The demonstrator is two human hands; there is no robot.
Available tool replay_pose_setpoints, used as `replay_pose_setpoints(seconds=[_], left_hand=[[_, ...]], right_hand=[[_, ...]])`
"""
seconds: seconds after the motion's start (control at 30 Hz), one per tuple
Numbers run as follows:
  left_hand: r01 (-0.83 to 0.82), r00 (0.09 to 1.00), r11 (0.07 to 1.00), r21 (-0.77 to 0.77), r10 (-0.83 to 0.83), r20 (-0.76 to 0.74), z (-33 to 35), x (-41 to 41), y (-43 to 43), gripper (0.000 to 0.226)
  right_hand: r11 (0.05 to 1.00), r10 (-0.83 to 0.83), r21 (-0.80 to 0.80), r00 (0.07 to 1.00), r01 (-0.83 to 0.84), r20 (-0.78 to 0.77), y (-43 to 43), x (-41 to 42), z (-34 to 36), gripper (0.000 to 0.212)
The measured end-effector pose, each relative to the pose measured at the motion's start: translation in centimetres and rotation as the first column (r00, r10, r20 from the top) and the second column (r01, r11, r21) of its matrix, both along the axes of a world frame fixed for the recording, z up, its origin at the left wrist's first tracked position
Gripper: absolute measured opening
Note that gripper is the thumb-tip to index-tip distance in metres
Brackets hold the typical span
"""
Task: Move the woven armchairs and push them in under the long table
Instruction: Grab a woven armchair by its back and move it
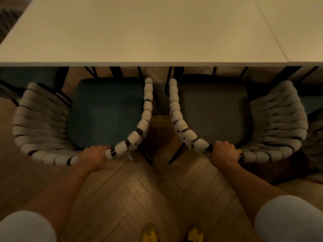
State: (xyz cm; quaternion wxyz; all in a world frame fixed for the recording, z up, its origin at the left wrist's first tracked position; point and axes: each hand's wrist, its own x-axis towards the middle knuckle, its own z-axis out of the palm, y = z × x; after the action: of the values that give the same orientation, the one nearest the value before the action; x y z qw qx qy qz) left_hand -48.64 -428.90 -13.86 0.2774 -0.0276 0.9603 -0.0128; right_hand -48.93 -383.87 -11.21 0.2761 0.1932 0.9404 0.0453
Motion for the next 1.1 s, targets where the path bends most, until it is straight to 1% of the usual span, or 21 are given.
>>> replay_pose_setpoints(seconds=[0.1, 0.2, 0.33, 0.6, 0.77, 0.97, 1.1], left_hand=[[0.010, 1.000, 1.000, 0.014, -0.010, -0.024, 0.3, 0.4, -0.3, 0.036], [0.045, 0.999, 0.999, 0.007, -0.045, -0.009, 0.4, 1.2, -0.7, 0.033], [0.005, 1.000, 1.000, 0.001, -0.005, -0.015, 0.4, 1.6, -0.7, 0.032], [0.007, 0.999, 1.000, -0.012, -0.007, -0.050, 0.5, 1.5, 0.0, 0.034], [-0.009, 0.998, 1.000, -0.008, 0.008, -0.063, 0.3, 1.5, -0.1, 0.032], [-0.003, 0.999, 1.000, -0.006, 0.002, -0.051, -0.3, 1.6, -0.6, 0.035], [-0.003, 1.000, 1.000, 0.004, 0.003, -0.031, -0.8, 1.4, -0.9, 0.036]], right_hand=[[1.000, 0.007, -0.020, 1.000, -0.007, -0.024, 0.2, 0.2, -0.1, 0.014], [1.000, 0.002, -0.029, 1.000, -0.003, -0.021, 0.3, 0.2, -0.3, 0.014], [1.000, 0.007, -0.011, 1.000, -0.008, -0.024, 0.2, 0.2, -0.2, 0.013], [1.000, 0.014, 0.000, 1.000, -0.014, -0.001, 0.8, 0.3, -1.0, 0.021], [1.000, 0.003, -0.005, 1.000, -0.003, -0.015, 0.7, 0.3, -0.7, 0.016], [1.000, -0.017, -0.014, 0.999, 0.017, -0.039, 0.6, 0.5, -0.8, 0.013], [1.000, 0.003, -0.013, 0.998, -0.004, -0.070, 0.9, 0.5, -1.0, 0.014]])
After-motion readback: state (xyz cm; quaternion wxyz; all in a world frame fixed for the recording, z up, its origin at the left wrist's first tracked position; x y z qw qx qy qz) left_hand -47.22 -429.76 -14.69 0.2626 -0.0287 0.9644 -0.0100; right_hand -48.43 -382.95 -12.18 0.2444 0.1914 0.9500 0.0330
